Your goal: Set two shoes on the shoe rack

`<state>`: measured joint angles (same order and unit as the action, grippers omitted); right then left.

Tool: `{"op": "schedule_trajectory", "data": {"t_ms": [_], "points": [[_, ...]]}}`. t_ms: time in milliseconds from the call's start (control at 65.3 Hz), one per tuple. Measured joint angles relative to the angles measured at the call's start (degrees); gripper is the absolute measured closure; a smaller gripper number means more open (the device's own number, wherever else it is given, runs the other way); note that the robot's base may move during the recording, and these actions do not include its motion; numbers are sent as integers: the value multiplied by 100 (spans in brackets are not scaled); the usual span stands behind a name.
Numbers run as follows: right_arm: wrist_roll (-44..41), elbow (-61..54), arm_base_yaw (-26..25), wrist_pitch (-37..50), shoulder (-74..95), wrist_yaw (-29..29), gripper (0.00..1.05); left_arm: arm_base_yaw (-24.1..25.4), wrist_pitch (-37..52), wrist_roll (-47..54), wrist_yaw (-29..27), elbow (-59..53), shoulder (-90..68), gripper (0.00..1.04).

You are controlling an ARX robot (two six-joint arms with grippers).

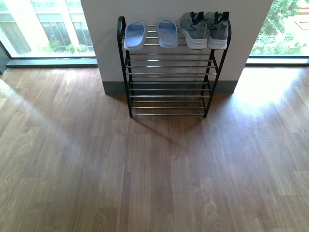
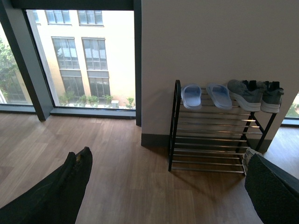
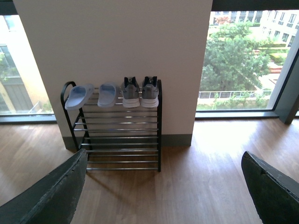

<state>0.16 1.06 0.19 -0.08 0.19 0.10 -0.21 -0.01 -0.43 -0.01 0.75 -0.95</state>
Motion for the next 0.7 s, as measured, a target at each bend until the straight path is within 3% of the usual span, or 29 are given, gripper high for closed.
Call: {"op": "schedule_trajectory", "data": {"t_ms": [705], "points": [[-2, 0, 0, 0, -2, -9, 9, 0, 0, 0, 2, 0, 0, 9]]}}
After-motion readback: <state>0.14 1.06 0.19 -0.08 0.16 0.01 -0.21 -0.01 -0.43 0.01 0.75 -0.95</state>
